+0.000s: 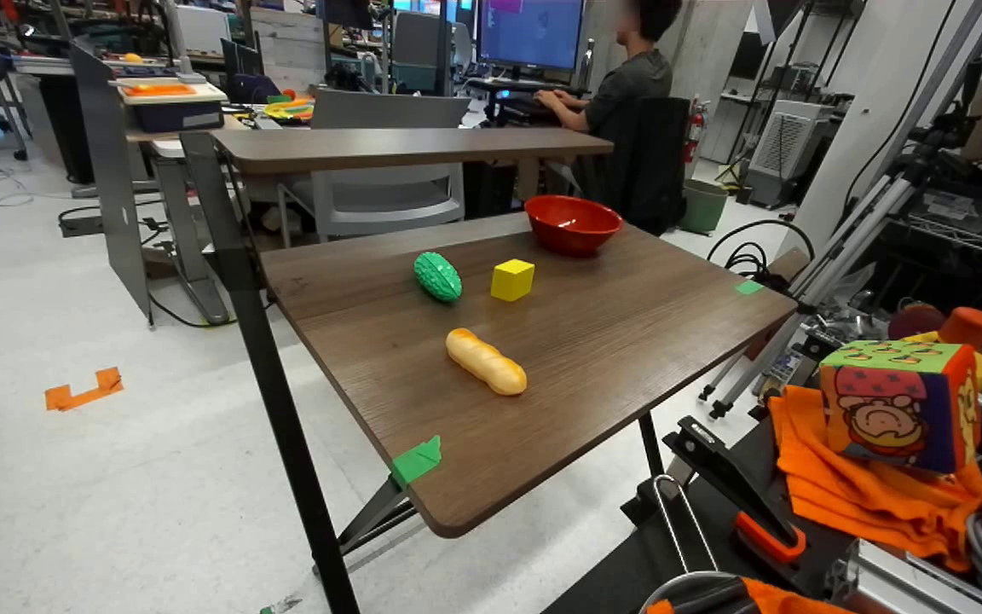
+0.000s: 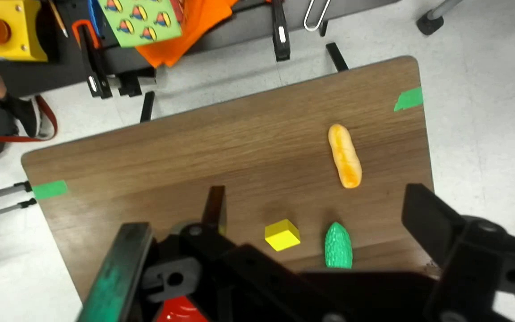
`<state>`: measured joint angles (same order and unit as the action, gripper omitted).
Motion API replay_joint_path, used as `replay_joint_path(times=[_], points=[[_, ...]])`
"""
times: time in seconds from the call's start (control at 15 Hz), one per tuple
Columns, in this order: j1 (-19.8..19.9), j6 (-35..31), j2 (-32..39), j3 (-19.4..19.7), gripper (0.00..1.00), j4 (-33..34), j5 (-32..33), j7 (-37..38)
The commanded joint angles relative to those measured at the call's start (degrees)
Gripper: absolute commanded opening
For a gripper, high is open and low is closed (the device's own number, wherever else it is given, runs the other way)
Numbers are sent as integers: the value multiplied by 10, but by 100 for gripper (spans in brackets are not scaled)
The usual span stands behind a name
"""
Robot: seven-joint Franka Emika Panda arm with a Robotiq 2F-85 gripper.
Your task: Put the green object inside the orange bowl
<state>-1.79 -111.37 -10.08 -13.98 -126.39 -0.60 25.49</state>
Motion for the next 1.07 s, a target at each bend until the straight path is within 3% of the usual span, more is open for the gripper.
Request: replay_joint_path(times=[0.0,0.4,1.0], points=[[-16,-24,147,10,100,127,67,15],[-82,-8,363,58,100,329,135,26],[-148,107,607,125,100,593,123,-6]])
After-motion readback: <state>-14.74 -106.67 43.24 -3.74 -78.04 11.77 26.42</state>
